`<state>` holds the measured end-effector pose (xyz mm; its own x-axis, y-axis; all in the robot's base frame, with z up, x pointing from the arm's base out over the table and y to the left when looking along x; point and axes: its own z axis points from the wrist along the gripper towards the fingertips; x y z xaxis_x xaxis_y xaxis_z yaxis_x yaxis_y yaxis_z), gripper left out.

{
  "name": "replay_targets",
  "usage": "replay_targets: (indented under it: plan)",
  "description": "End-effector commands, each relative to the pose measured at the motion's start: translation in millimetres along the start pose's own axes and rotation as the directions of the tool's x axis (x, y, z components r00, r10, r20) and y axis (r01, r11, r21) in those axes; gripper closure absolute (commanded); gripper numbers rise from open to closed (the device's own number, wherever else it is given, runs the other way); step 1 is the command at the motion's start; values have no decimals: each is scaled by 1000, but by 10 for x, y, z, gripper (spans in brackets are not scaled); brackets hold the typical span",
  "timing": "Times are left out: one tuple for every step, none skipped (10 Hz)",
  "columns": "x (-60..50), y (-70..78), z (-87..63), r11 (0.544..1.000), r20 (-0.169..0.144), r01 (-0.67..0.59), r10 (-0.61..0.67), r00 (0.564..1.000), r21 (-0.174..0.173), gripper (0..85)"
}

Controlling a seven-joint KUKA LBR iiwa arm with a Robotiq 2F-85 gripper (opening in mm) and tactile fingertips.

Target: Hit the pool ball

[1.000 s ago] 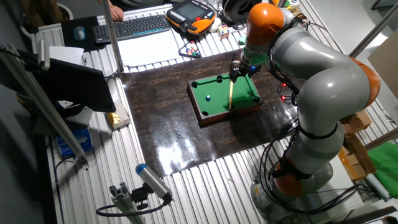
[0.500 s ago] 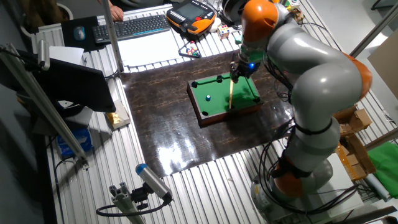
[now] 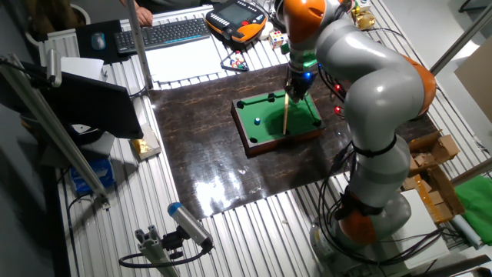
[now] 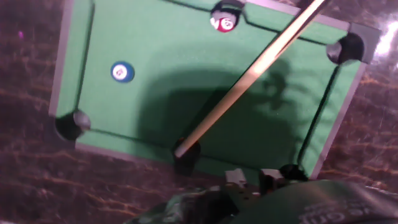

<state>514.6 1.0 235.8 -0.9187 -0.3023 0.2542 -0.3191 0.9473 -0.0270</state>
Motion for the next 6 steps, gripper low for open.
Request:
replay_targets:
  plan:
    - [1,1,2,1000,0,22,-22,1000,7,843]
    - [1,0,2,1000,3,4,-4,1000,8,843]
    - [1,0,2,1000,4,-4,4,1000,8,843]
    - [1,2,2,1000,6,-12,12,1000,10,843]
    - [1,2,2,1000,6,-12,12,1000,10,843]
    - [0,1,2,1000,6,-15,15,1000,10,843]
